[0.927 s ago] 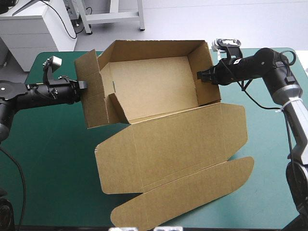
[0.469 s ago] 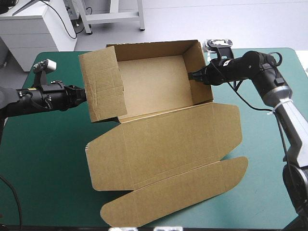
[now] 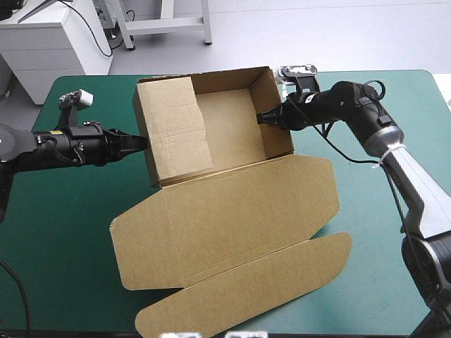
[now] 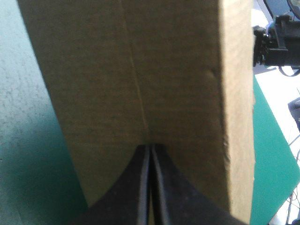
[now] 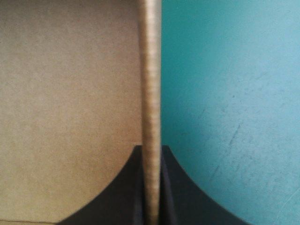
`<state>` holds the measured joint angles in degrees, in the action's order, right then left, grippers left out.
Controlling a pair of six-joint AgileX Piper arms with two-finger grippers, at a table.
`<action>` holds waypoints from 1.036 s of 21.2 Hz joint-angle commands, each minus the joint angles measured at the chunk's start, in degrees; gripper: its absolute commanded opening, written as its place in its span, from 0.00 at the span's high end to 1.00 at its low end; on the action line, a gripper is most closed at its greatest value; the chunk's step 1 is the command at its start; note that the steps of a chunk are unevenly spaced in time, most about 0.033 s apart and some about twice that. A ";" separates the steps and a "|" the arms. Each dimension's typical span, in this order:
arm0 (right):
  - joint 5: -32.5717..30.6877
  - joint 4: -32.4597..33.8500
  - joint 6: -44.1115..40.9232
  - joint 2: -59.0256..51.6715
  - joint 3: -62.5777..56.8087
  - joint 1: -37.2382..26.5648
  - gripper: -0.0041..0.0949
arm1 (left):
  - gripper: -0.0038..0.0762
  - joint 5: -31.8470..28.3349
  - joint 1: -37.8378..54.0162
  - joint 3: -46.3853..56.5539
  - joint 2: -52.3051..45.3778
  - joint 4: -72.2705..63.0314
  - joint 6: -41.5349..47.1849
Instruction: Fold the box
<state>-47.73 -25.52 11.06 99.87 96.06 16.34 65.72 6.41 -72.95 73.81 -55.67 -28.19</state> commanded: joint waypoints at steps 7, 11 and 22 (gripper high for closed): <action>3.55 0.02 -1.12 -2.49 1.65 0.68 0.97 | 0.77 -2.15 -2.56 -1.65 -1.73 1.15 6.33; 3.55 2.33 -1.53 -2.49 1.65 0.68 0.97 | 0.36 1.35 -2.56 -1.65 -1.73 -1.64 7.81; 3.31 1.65 -1.53 -1.35 1.65 0.70 0.97 | 0.31 -0.49 -2.99 -1.65 -1.73 1.66 10.98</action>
<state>-47.19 -20.86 9.85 101.08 96.06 16.91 67.83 3.78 -72.95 73.74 -52.86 -18.66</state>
